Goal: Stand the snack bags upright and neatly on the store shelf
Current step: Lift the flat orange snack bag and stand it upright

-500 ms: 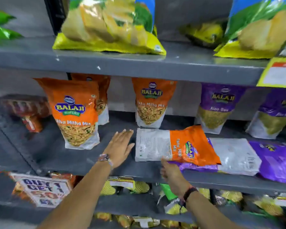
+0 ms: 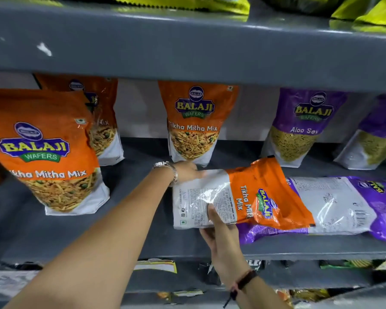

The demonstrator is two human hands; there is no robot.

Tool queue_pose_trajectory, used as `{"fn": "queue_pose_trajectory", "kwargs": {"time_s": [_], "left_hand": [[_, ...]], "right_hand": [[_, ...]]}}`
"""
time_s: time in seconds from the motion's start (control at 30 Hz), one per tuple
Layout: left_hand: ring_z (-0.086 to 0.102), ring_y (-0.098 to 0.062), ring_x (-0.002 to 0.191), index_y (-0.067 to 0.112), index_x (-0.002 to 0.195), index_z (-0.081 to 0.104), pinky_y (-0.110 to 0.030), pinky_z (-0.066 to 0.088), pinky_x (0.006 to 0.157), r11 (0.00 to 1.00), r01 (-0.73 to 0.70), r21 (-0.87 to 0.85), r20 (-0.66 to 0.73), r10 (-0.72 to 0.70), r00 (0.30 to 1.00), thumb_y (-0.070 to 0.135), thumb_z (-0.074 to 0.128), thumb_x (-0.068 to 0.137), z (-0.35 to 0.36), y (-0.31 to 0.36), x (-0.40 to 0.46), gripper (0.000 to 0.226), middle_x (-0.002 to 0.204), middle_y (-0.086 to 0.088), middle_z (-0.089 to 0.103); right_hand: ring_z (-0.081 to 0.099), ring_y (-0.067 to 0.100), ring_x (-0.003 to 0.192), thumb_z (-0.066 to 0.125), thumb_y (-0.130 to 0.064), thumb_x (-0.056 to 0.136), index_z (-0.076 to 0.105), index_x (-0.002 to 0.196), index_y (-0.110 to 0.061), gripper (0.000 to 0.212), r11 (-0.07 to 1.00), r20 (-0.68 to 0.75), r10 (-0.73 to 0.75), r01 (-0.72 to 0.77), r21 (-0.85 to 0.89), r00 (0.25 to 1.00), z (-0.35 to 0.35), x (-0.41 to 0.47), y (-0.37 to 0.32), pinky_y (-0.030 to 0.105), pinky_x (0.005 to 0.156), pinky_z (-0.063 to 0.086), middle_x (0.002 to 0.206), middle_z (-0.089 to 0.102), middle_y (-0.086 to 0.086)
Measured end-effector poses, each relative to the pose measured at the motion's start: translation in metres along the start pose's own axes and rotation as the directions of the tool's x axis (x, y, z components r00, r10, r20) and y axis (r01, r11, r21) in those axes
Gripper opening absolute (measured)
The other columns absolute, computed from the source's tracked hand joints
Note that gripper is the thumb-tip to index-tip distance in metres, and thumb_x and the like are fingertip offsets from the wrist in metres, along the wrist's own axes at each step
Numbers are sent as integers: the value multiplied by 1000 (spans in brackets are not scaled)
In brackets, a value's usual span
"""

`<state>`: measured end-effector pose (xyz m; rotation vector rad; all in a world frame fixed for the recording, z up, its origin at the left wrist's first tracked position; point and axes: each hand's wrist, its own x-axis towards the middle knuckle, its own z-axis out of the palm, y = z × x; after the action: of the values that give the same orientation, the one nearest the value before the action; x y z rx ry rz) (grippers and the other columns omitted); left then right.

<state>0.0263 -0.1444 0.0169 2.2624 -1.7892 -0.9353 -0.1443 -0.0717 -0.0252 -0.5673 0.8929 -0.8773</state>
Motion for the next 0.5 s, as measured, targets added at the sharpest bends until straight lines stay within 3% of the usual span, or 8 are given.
{"fn": "queue_pose_trajectory", "kwargs": {"time_s": [0.07, 0.2, 0.27, 0.33, 0.4, 0.5], "left_hand": [[46, -17, 68, 9, 75, 58, -27, 35, 60, 987, -31, -160, -20, 28, 999, 46, 43, 86, 0, -3, -8, 41, 75, -4, 50], [51, -1, 81, 13, 114, 55, -6, 41, 59, 836, -167, -523, -182, 82, 980, 27, 52, 86, 4, -17, -42, 31, 94, 7, 57], [54, 5, 84, 13, 122, 49, -2, 45, 65, 738, -260, -622, -288, 93, 953, 15, 57, 84, 5, -29, -64, 39, 101, 8, 59], [57, -2, 93, 12, 121, 49, -10, 46, 80, 684, -340, -645, -415, 60, 908, 6, 59, 80, 14, -43, -78, 43, 107, 1, 59], [55, -18, 103, 13, 113, 55, -25, 43, 91, 695, -366, -619, -537, -35, 843, 3, 61, 78, 30, -52, -85, 37, 115, -11, 56], [53, -16, 95, 23, 95, 54, -25, 39, 84, 681, -355, -640, -615, -178, 768, 0, 66, 74, 63, -58, -88, 34, 104, -10, 53]], "right_hand": [[62, 16, 101, 62, -12, 80, 48, 123, -19, 46, 995, 25, -79, 80, -52, 997, -1, -3, 1, 27, 74, 56, 123, 61, 5], [63, 19, 104, 70, -27, 72, 51, 116, -20, 48, 891, 97, -268, 285, -353, 958, -9, -7, -6, 38, 90, 53, 115, 66, 4], [66, 12, 94, 73, -33, 66, 54, 108, -17, 49, 749, 217, -358, 418, -514, 908, -11, -1, -21, 26, 81, 54, 101, 70, -2], [65, -3, 84, 75, -25, 69, 54, 102, -19, 40, 587, 385, -354, 523, -618, 852, -10, 14, -38, 10, 70, 50, 92, 68, -13], [63, -1, 86, 74, -18, 72, 54, 104, -16, 38, 436, 505, -278, 576, -692, 817, -4, 35, -49, 10, 72, 49, 95, 68, -8], [62, 10, 95, 72, -15, 74, 53, 106, -18, 38, 372, 610, -152, 617, -694, 778, 5, 60, -52, 15, 81, 50, 104, 67, 0]]}}
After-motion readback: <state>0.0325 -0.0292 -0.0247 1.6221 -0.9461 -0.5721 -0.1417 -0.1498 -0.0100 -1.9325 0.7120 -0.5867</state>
